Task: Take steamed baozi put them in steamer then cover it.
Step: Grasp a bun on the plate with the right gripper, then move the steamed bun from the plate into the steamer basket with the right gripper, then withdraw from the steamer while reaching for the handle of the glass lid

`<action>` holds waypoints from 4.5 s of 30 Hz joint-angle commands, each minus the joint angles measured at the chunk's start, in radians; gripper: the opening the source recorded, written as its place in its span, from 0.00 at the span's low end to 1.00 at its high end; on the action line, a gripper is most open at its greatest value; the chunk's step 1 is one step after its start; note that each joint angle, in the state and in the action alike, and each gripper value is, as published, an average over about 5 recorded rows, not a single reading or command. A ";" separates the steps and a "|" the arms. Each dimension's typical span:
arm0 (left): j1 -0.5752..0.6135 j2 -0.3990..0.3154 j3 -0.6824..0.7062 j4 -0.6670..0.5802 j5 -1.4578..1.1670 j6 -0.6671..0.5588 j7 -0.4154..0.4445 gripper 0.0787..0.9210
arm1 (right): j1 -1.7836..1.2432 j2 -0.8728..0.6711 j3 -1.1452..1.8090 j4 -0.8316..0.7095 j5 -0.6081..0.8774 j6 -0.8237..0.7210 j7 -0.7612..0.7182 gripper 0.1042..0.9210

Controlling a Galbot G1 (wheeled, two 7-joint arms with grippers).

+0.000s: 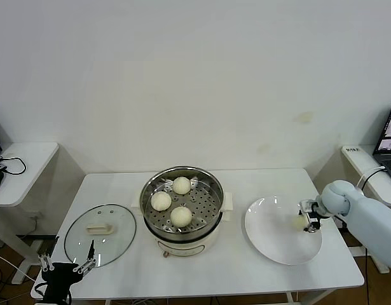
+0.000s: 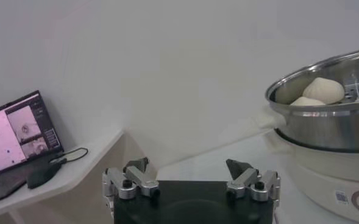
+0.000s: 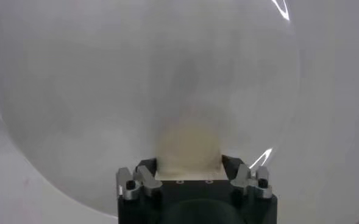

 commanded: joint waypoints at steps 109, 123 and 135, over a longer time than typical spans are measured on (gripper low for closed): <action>-0.111 0.011 -0.002 0.125 0.085 -0.096 -0.005 0.88 | -0.871 0.131 0.952 0.778 0.641 0.102 0.975 0.88; -0.155 0.090 -0.046 0.349 0.696 -0.206 -0.049 0.88 | -1.251 0.697 1.349 0.723 0.546 0.453 0.801 0.88; -0.232 0.211 -0.018 0.630 1.147 -0.281 -0.102 0.88 | -1.313 0.854 1.423 0.785 0.597 0.419 0.823 0.88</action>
